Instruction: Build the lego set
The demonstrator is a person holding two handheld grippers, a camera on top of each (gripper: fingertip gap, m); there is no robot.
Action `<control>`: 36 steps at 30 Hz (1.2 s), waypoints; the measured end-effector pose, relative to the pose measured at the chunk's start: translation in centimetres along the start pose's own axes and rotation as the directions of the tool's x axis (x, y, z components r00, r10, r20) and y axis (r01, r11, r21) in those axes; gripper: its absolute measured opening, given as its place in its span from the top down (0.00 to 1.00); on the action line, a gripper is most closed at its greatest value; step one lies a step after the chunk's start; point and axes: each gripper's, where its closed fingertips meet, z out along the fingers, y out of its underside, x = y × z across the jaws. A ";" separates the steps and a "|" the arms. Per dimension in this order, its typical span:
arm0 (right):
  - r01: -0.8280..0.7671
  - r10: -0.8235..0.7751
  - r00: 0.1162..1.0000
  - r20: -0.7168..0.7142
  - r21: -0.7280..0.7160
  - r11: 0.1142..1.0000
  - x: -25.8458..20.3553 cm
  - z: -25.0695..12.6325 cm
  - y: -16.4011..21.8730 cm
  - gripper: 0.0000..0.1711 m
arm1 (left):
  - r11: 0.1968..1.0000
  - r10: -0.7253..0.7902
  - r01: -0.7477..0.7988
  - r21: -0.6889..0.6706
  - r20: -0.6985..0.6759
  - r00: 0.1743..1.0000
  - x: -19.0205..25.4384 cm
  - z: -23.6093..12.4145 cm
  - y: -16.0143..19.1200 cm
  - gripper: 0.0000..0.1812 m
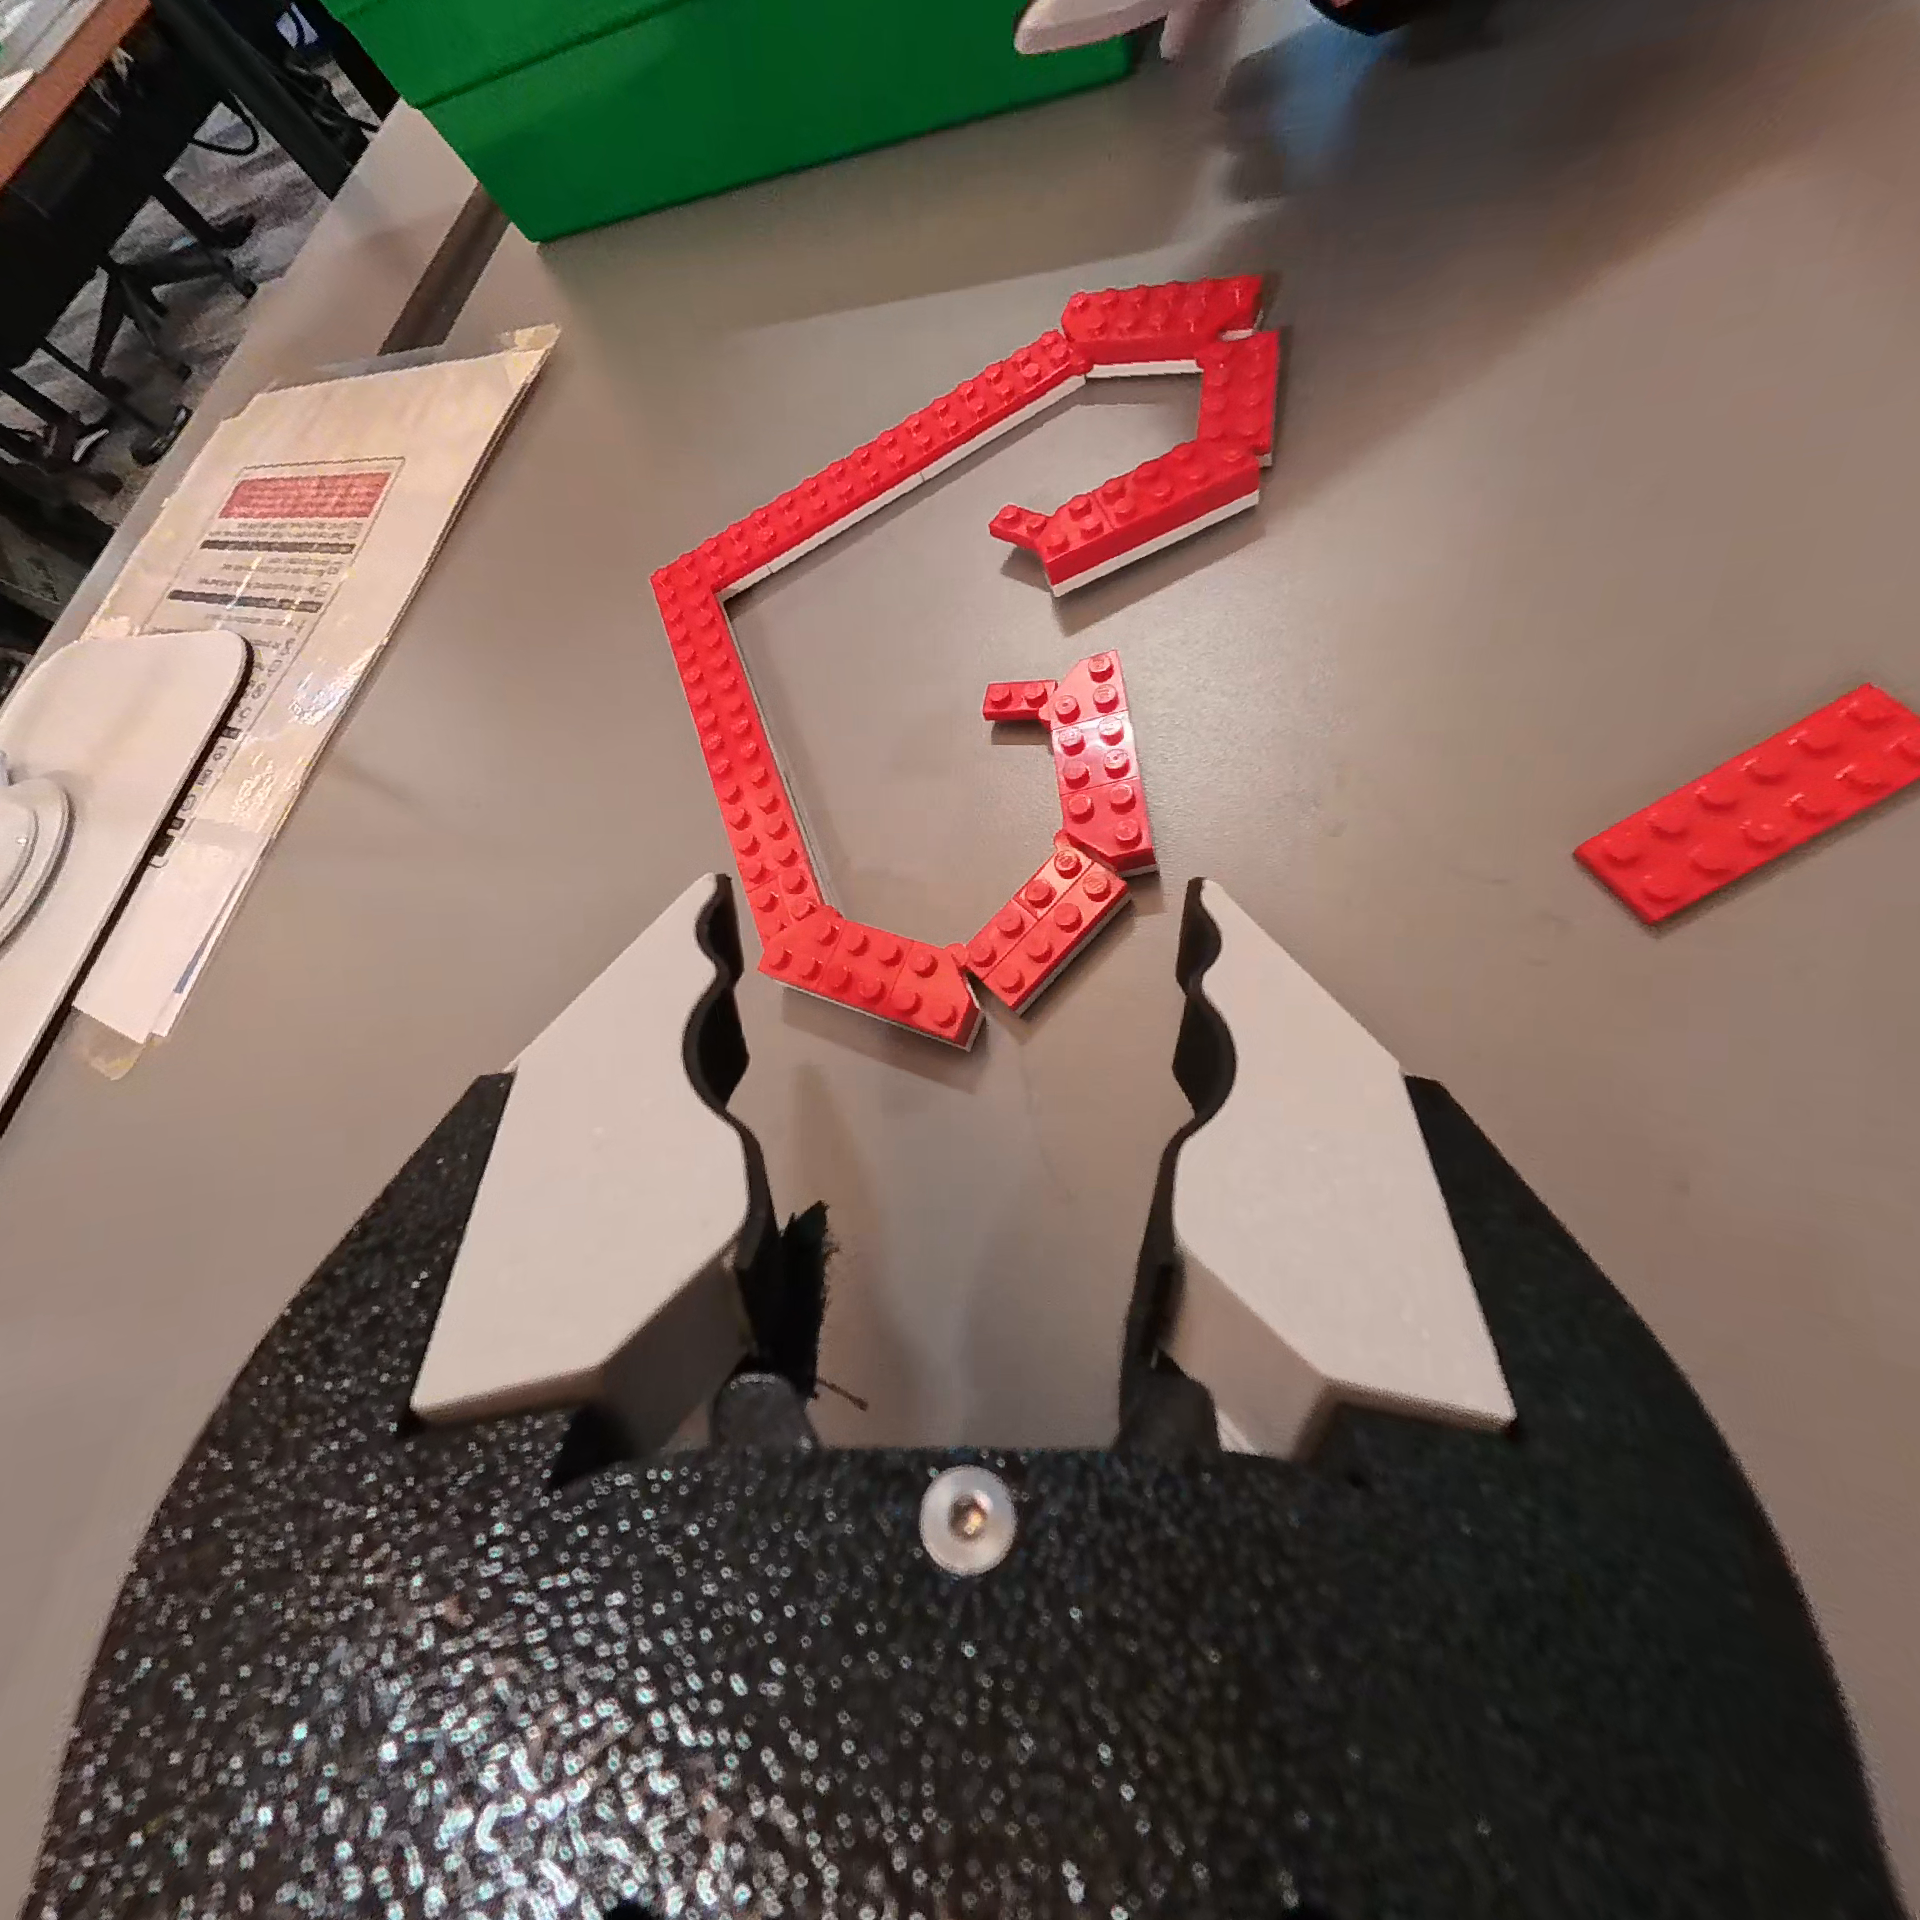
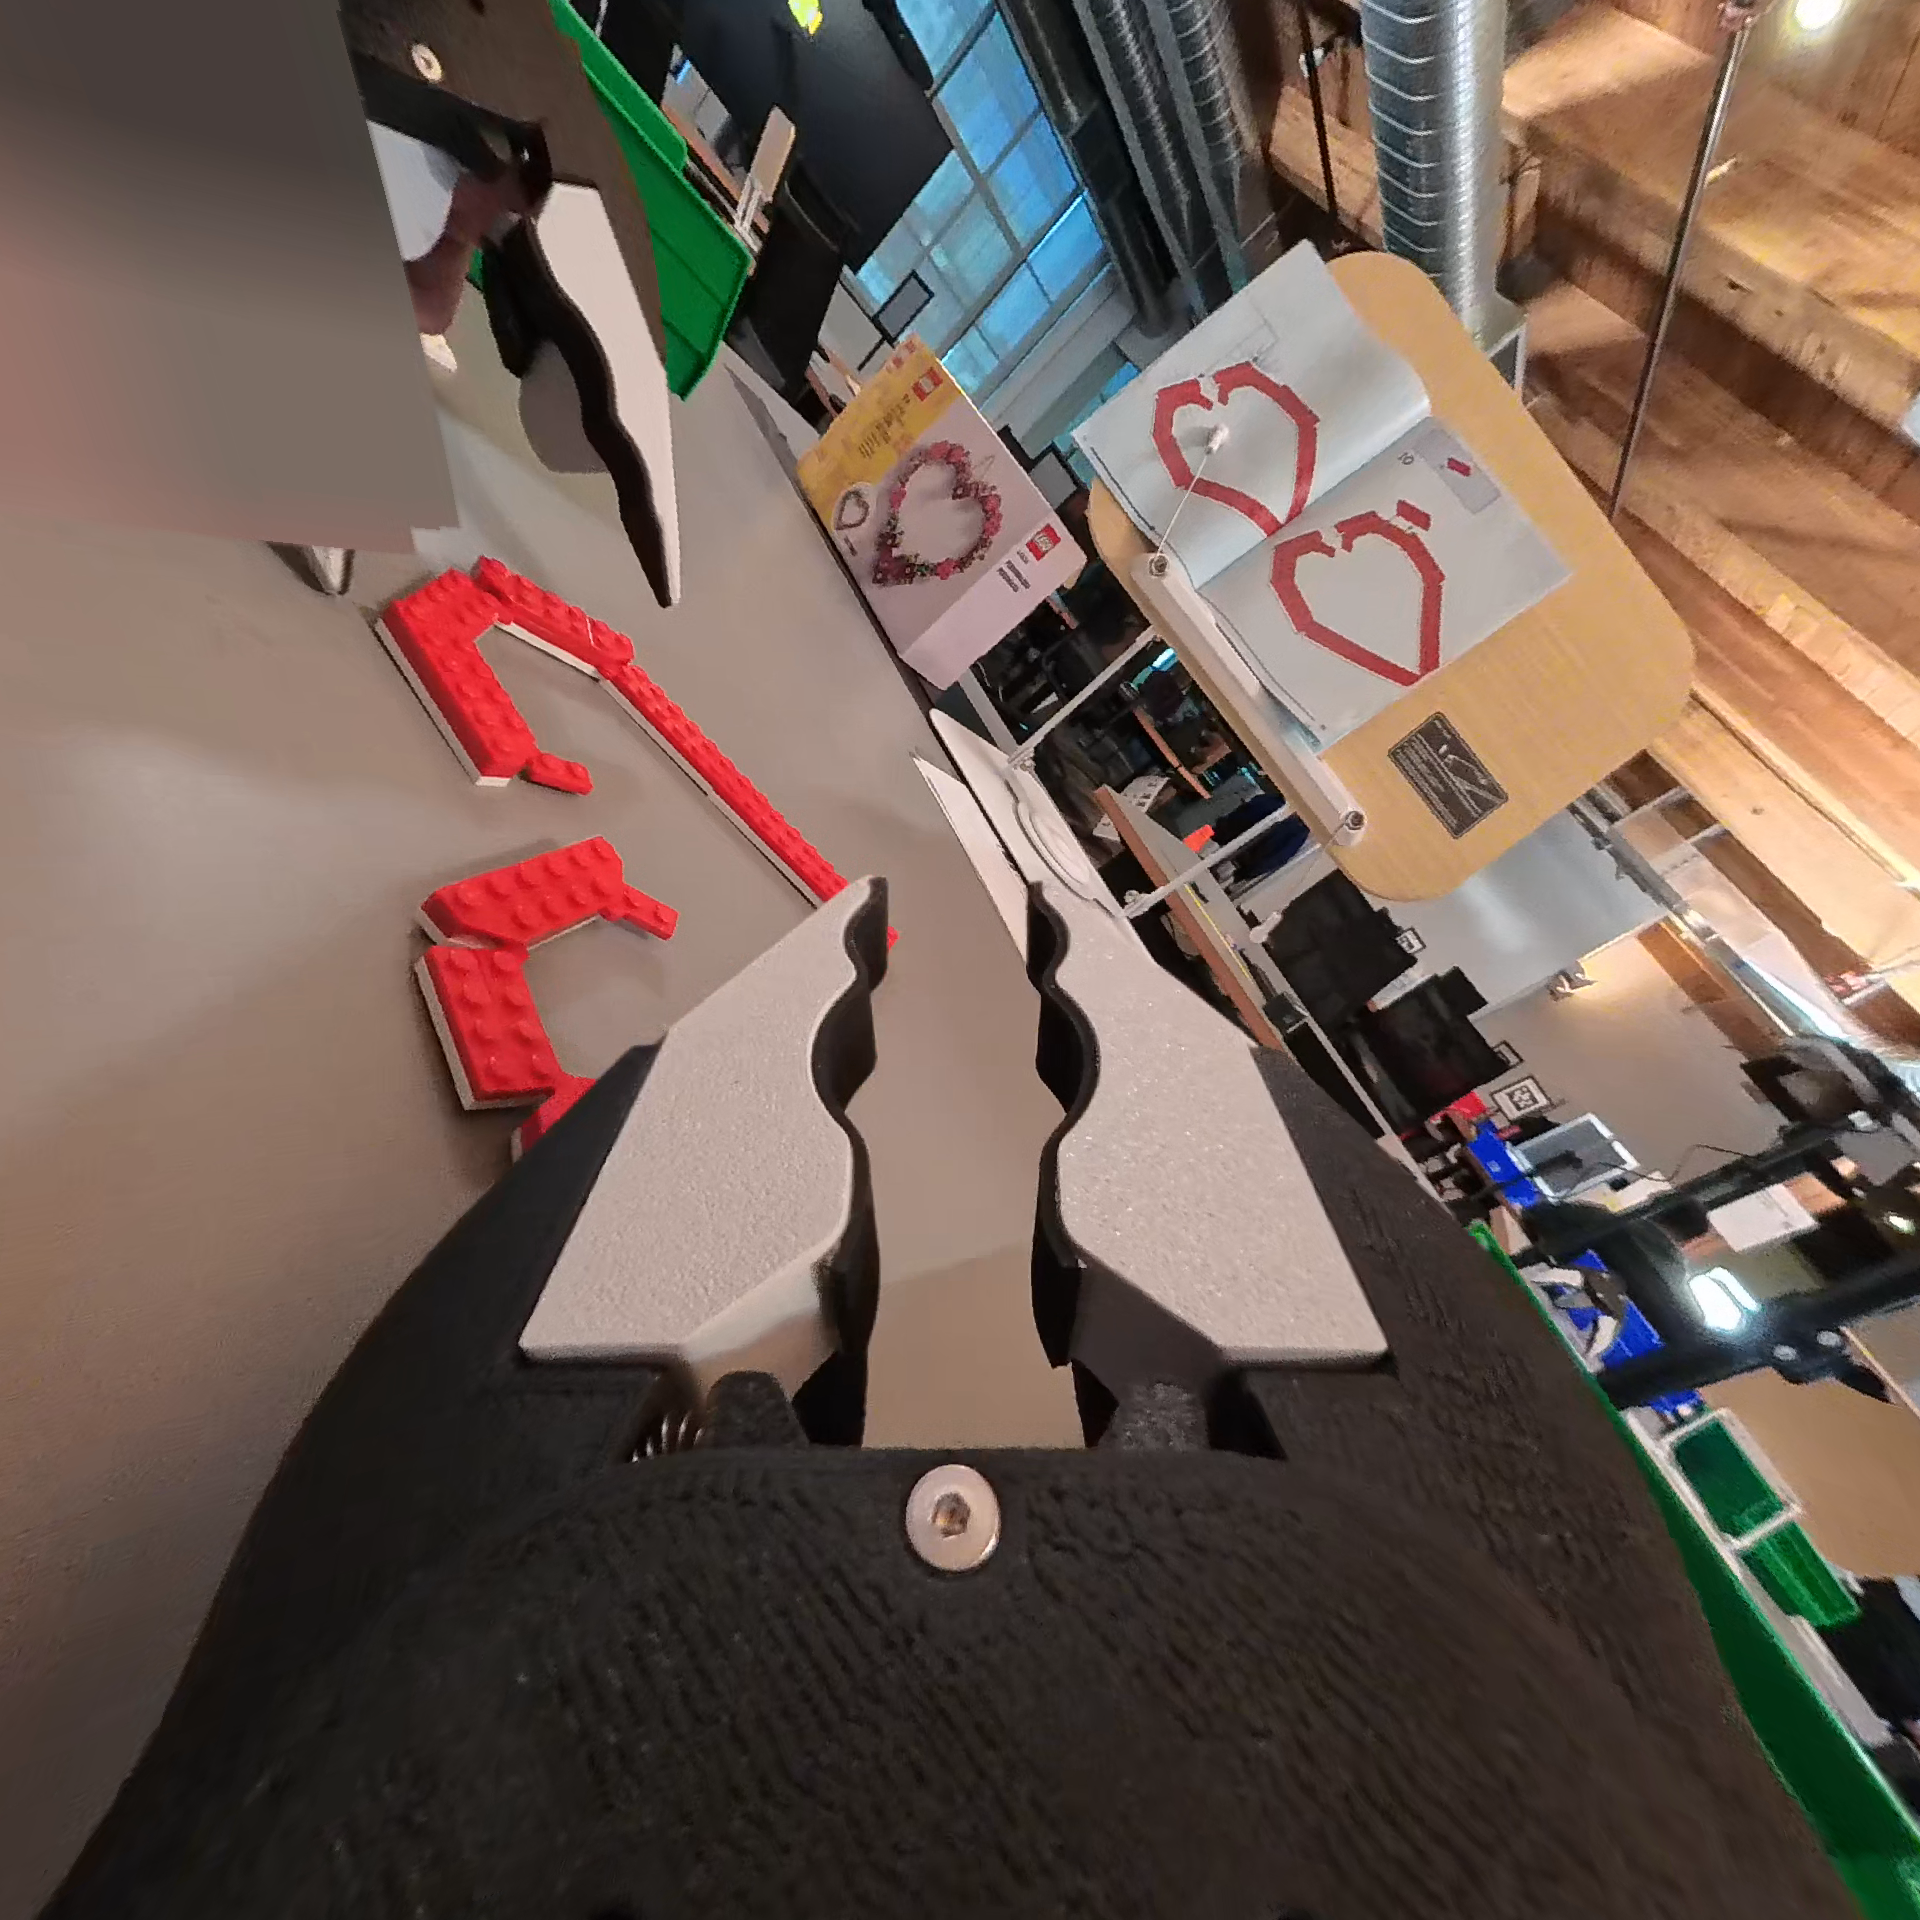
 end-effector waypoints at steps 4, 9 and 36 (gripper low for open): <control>0.016 -0.017 1.000 -0.007 -0.021 1.000 0.0 0.2 0.3 0.86 | 1.000 -0.024 0.025 0.012 -0.005 1.000 -0.1 0.0 0.0 0.54; -0.042 0.043 0.999 0.009 -0.038 0.998 0.0 0.3 0.8 0.86 | 1.000 -0.005 0.005 0.008 0.027 1.000 -0.7 -0.1 0.2 0.55; -0.098 0.097 0.995 -0.015 -0.075 0.992 0.4 0.4 2.0 0.92 | 0.989 -0.094 0.017 0.145 0.538 0.838 -9.8 -6.3 -0.8 0.59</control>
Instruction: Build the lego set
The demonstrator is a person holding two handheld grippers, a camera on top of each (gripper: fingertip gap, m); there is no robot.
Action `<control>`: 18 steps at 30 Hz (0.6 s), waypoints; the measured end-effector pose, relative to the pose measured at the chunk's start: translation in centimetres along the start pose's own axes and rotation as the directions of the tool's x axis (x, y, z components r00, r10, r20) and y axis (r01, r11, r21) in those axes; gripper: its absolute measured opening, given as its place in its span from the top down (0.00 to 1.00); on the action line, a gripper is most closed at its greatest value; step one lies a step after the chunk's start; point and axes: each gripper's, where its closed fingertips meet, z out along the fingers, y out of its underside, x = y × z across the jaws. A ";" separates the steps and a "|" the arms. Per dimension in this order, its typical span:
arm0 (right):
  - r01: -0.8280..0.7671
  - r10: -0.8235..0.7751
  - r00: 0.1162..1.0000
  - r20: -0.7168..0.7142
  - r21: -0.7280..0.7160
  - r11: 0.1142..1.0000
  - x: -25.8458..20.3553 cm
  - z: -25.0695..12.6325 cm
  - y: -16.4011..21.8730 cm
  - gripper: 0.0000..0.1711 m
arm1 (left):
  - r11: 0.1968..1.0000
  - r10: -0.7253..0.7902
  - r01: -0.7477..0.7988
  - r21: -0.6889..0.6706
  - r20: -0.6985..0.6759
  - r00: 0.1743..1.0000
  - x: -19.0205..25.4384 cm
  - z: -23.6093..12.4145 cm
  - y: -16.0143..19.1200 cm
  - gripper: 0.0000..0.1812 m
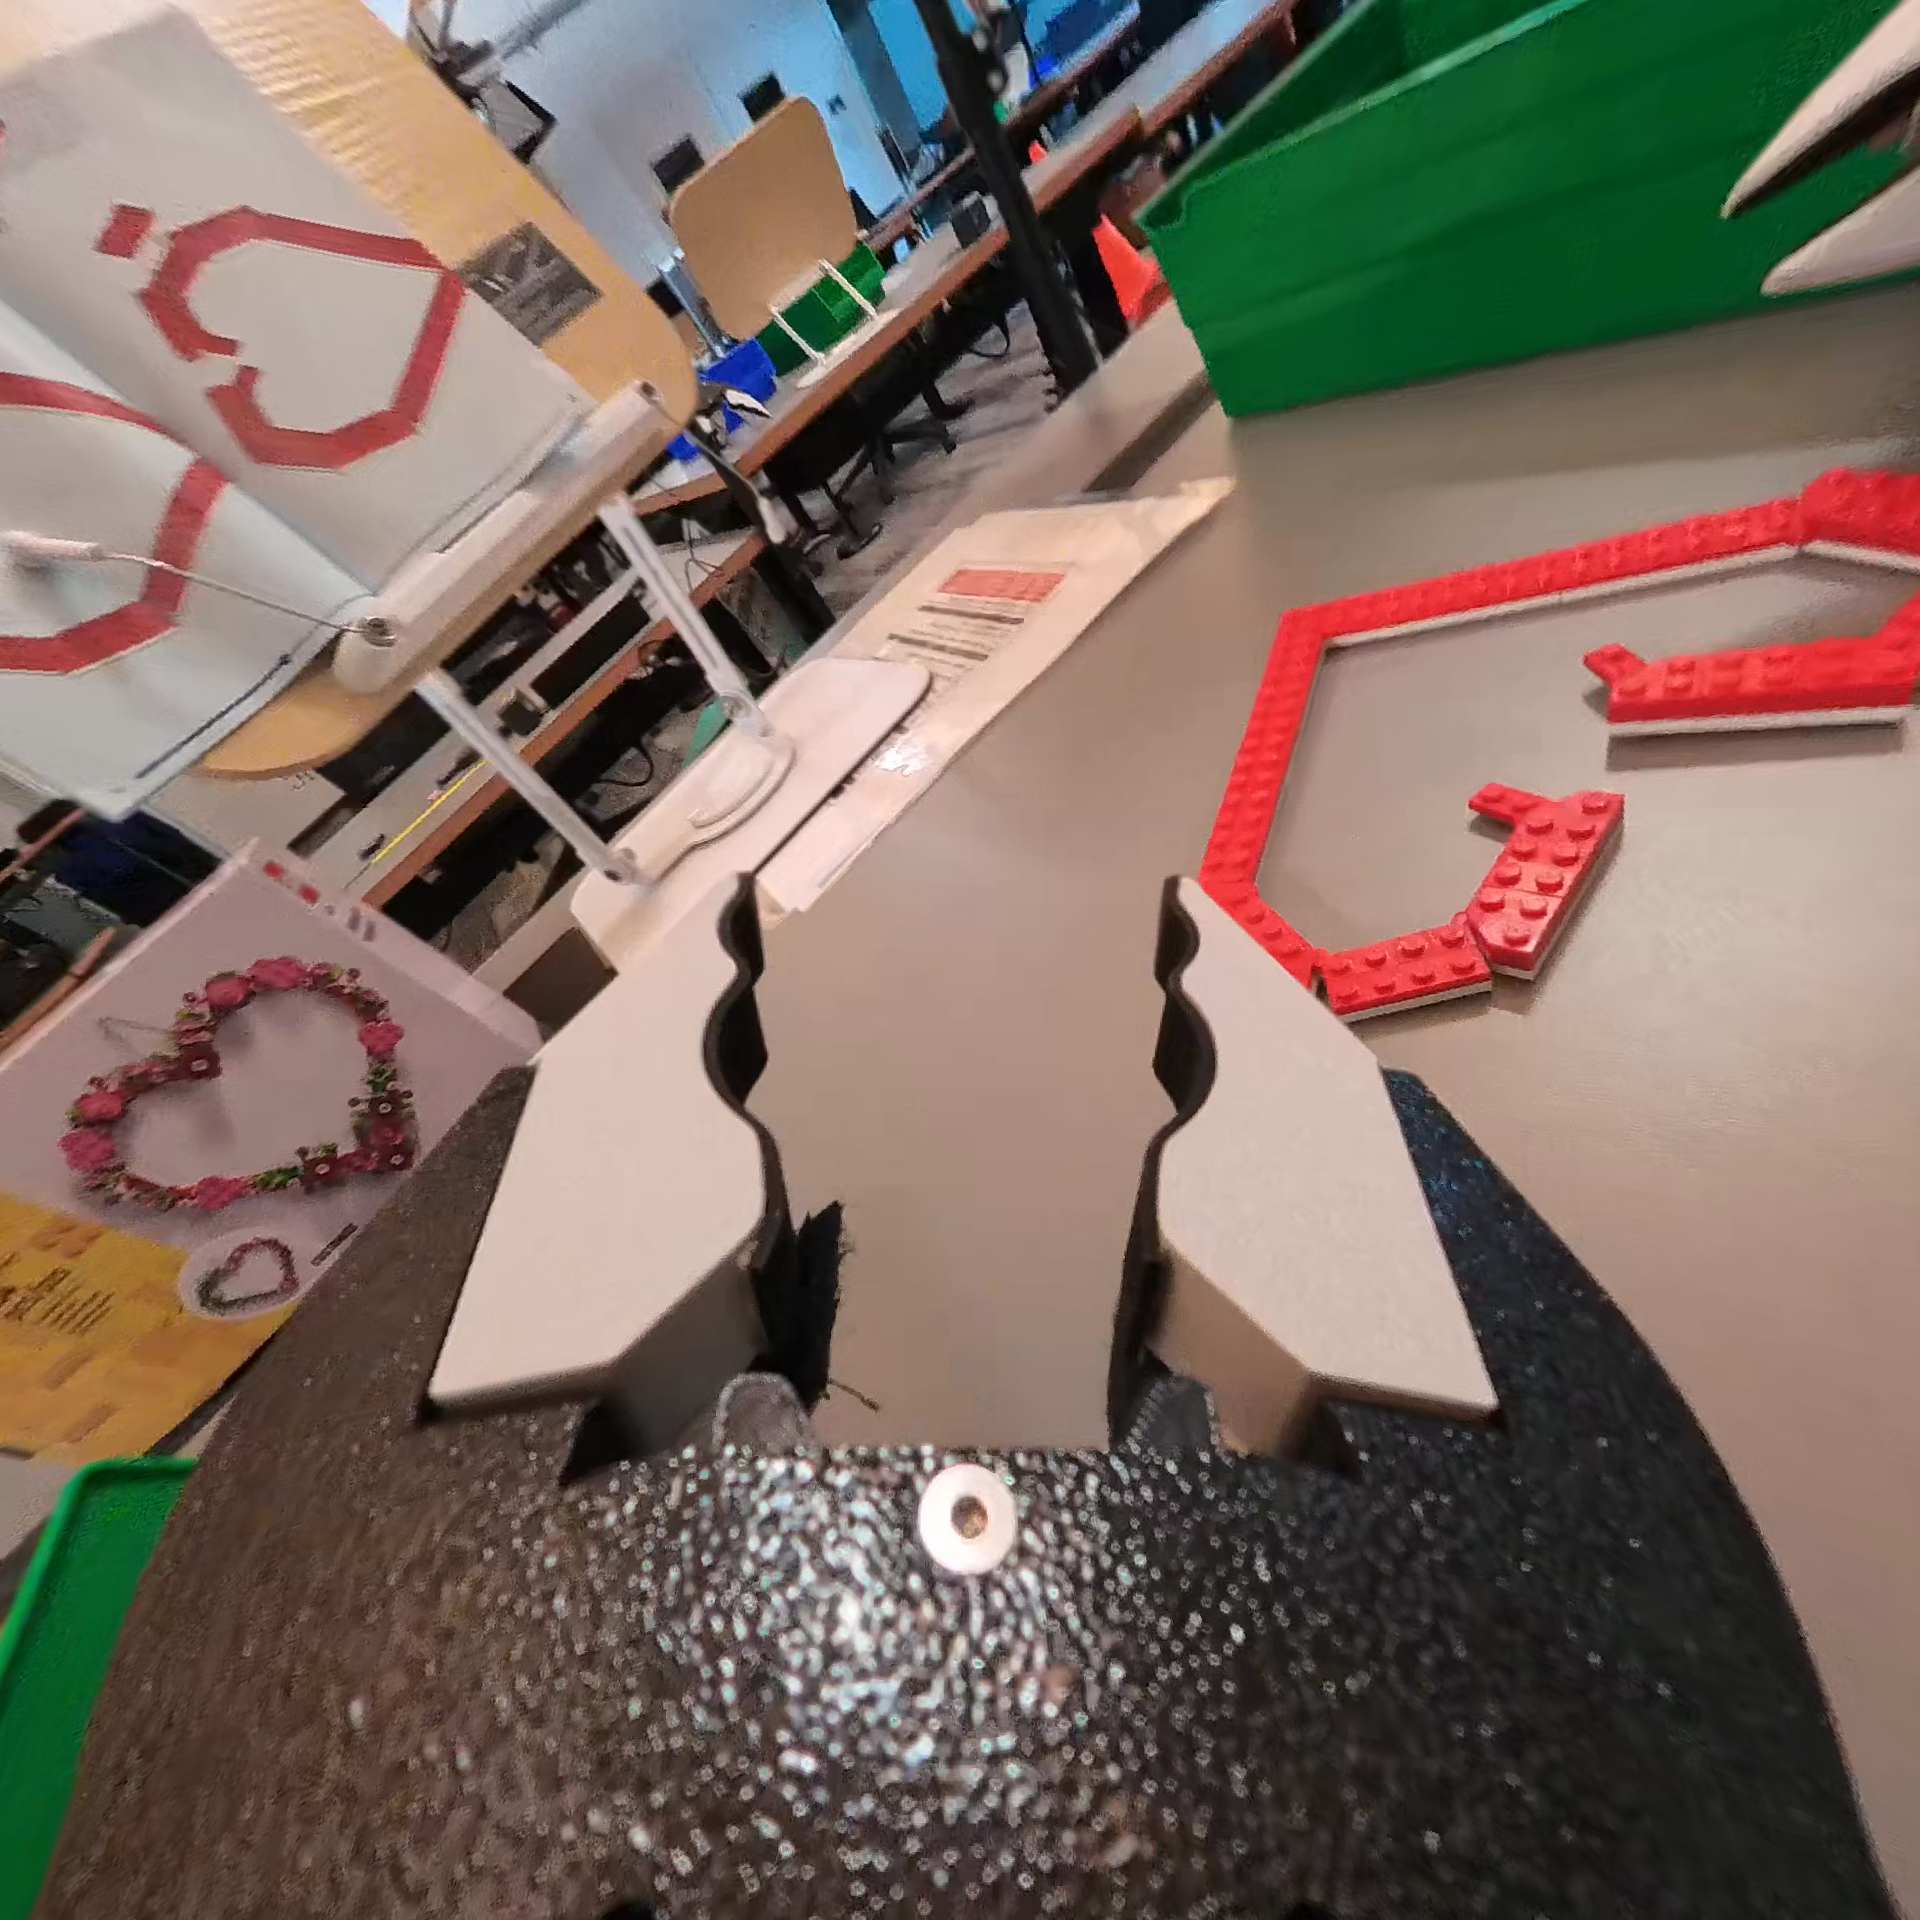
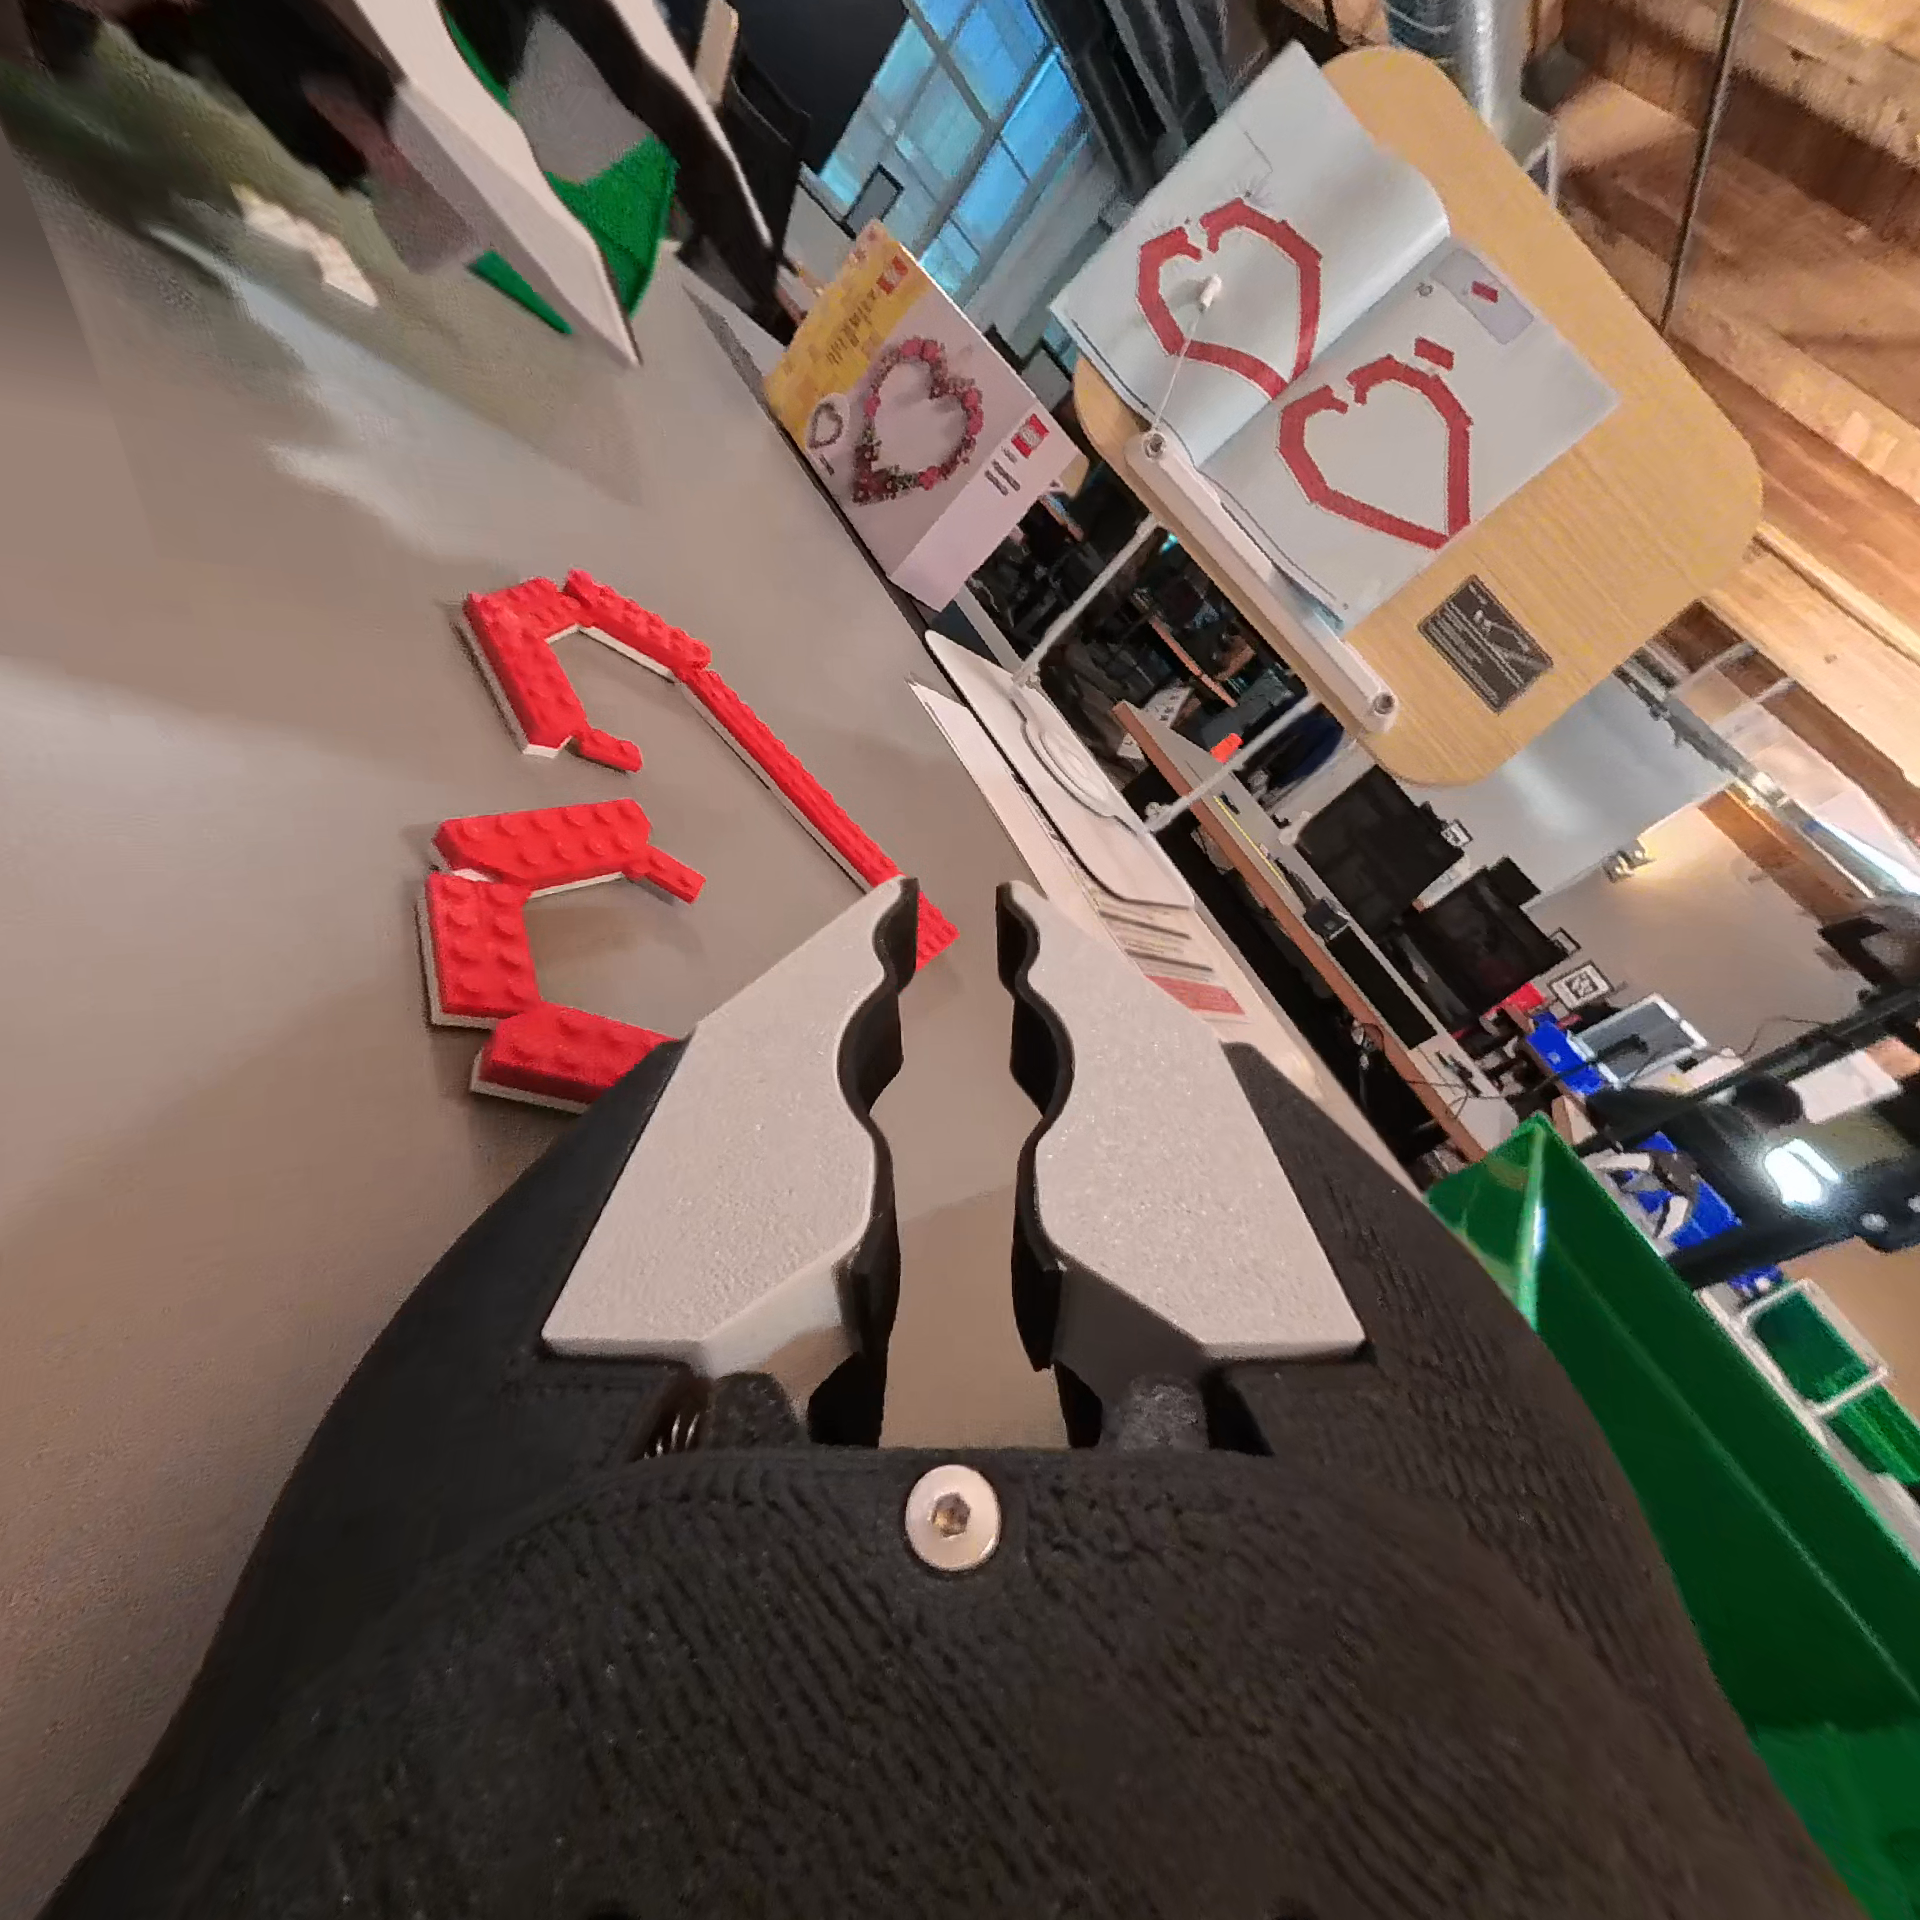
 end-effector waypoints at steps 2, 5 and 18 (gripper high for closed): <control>-0.006 0.005 1.000 -0.018 -0.009 1.000 0.3 0.0 0.1 0.92 | 0.999 -0.032 0.031 0.030 0.024 0.999 -1.2 -1.1 -0.1 0.59; 0.050 -0.051 0.998 -0.037 -0.030 0.998 0.2 0.2 0.3 0.92 | 0.993 -0.070 0.063 0.097 0.065 0.995 -3.1 -2.4 -0.2 0.59; 0.254 -0.285 0.953 -0.104 -0.242 0.936 0.5 0.5 2.5 0.96 | 0.917 -0.082 0.056 0.394 0.050 0.995 -2.3 -3.8 -1.8 0.60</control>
